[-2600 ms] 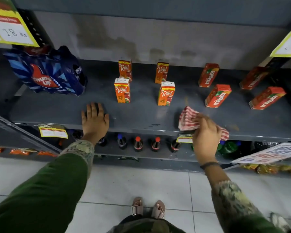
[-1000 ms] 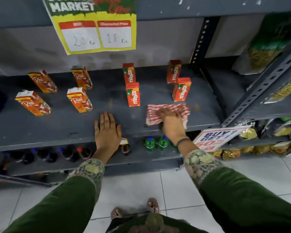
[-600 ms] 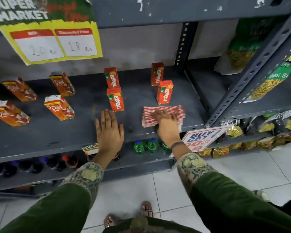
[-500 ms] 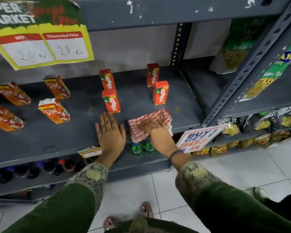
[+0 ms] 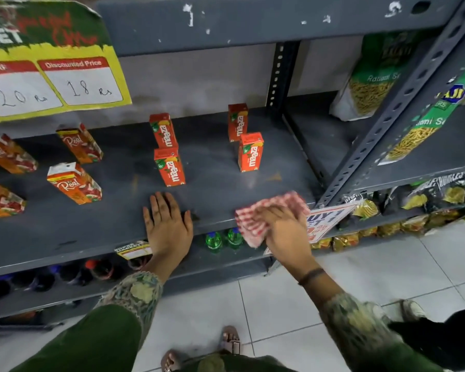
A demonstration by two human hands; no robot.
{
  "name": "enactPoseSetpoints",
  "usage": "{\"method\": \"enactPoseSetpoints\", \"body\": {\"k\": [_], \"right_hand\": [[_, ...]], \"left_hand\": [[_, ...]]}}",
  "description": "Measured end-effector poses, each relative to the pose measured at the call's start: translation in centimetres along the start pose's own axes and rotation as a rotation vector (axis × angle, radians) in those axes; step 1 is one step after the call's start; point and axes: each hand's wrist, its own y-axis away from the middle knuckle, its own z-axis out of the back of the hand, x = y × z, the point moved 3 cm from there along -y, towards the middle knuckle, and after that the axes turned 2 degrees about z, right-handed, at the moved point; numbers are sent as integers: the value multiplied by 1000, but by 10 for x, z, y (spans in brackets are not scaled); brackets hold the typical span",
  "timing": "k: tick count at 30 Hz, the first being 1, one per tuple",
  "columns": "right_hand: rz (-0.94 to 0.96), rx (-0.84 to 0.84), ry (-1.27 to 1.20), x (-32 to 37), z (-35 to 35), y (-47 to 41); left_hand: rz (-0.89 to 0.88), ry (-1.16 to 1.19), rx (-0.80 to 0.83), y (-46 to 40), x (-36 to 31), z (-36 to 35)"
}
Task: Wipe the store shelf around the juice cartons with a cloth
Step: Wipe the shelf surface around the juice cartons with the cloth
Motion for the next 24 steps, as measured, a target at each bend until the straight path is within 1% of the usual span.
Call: {"method": "enactPoseSetpoints", "body": {"k": [2, 4, 5, 7, 9, 11, 14, 15, 16, 17, 19, 24], "right_hand": [[-191, -127, -10, -13, 23, 6], [-329, -318, -32, -20, 48, -17], [-360, -395, -16, -19, 60, -37], [-378, -438, 48, -19, 77, -89], [-412, -332, 110, -28, 79, -145], [-410, -141, 144, -45, 62, -185], [-318, 194, 128, -76, 14, -198], [-288, 265, 103, -83, 1, -193], [-259, 300, 78, -86, -7, -185], [-228, 297, 65, -88, -12, -177], [-203, 248, 78, -86, -12, -160], [-331, 230, 116, -59, -6, -99]], "left_hand": [[-3, 1, 7, -1, -1, 0], [-1, 9, 13, -1, -1, 1], [2, 11, 15, -1, -1, 2], [-4, 10, 22, -1, -1, 2], [-11, 10, 24, -1, -1, 2], [-6, 24, 15, -2, 0, 1], [-7, 34, -7, -2, 1, 0], [-10, 36, -12, -3, 1, 0], [-11, 33, -12, -3, 1, 0], [-9, 25, -6, -3, 1, 0], [1, 7, 11, -4, 0, -1], [-2, -15, 27, -3, 0, -1]]}}
